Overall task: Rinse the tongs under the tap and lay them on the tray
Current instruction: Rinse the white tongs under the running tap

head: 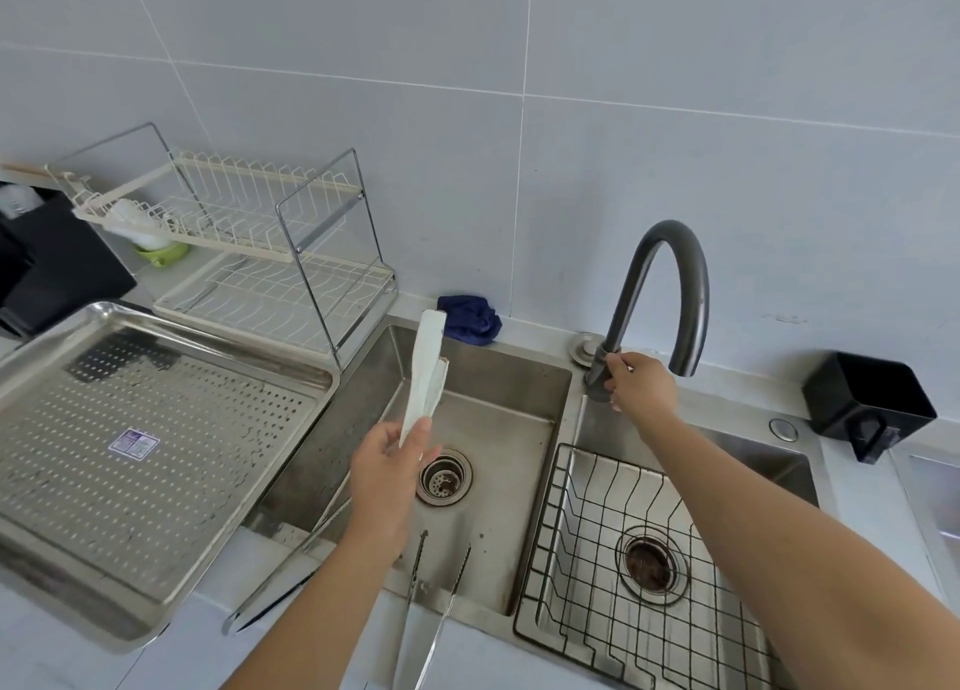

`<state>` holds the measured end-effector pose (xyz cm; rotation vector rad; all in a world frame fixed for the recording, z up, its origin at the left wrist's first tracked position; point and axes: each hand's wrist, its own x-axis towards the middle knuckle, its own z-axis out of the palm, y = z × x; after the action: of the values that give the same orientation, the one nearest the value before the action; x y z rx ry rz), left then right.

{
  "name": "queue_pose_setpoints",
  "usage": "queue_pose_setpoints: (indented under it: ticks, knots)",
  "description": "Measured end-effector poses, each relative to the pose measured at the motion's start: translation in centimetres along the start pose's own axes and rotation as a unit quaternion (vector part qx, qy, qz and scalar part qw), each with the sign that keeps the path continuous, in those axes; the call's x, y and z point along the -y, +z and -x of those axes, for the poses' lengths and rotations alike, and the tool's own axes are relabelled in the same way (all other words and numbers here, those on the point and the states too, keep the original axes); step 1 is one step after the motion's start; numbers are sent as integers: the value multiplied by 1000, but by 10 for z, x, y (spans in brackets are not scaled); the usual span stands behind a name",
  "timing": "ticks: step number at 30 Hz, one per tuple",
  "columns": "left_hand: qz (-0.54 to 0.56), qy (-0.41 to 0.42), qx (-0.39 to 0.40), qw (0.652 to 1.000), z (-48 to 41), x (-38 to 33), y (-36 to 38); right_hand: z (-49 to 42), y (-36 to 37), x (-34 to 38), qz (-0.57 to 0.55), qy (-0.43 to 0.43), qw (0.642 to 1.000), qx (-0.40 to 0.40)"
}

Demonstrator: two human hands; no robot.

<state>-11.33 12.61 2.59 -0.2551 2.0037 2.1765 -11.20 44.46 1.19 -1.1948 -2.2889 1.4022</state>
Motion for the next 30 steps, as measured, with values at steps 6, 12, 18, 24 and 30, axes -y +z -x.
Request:
queue_pose_setpoints:
  ticks: [6, 12, 18, 24, 30]
  knots:
    - [138, -57, 48, 988, 6, -14, -1, 2, 4, -2, -53, 26, 998, -18]
    - [164, -63, 90, 980, 13, -12, -1, 5, 7, -3, -55, 16, 998, -28]
    - [154, -59, 97, 982, 16, -6, -2, 9, 11, -7, -26, -9, 999, -36]
    - [137, -63, 93, 984, 15, -4, -2, 10, 12, -9, -20, -14, 999, -43]
    - [136, -60, 97, 984, 16, -5, -2, 14, 19, -15, -16, -4, 998, -61]
